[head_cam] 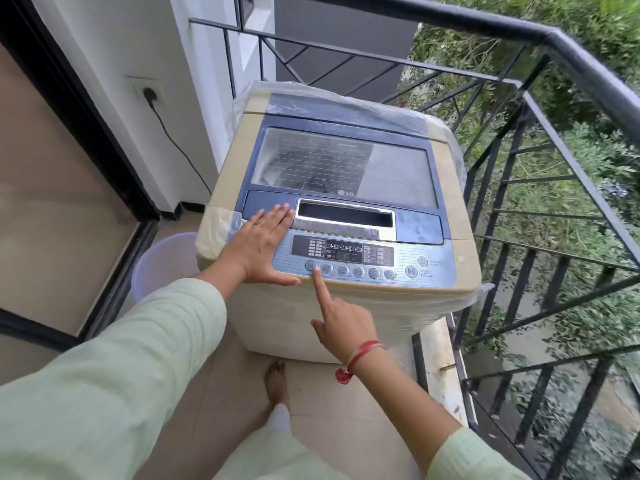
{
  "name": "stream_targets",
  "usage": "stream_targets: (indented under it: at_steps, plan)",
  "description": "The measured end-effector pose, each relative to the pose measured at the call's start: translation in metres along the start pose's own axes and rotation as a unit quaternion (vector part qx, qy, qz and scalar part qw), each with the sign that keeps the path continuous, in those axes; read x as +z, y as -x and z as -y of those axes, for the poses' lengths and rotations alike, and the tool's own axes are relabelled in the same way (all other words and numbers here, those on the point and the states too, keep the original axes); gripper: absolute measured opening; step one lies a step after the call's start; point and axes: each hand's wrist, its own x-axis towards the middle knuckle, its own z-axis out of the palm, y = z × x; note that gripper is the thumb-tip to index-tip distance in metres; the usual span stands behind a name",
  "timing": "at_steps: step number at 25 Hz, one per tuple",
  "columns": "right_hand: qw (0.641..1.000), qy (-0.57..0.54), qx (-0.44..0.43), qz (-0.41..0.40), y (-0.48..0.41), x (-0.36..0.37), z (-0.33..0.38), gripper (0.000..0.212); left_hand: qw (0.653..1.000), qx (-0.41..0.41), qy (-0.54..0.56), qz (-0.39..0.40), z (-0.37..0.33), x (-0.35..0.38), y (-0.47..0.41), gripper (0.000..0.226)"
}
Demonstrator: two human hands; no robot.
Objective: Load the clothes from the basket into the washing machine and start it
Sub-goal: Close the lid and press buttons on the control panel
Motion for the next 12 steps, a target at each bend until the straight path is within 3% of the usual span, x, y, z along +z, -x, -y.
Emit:
stream_targets:
  at_steps: [12]
  plan:
    - [0.999, 0.011, 0.04, 0.018, -0.012, -0.003, 0.018, 0.086, 1.0, 0.001, -0.007, -0.002, 0.001, 0.001, 0.0, 0.127]
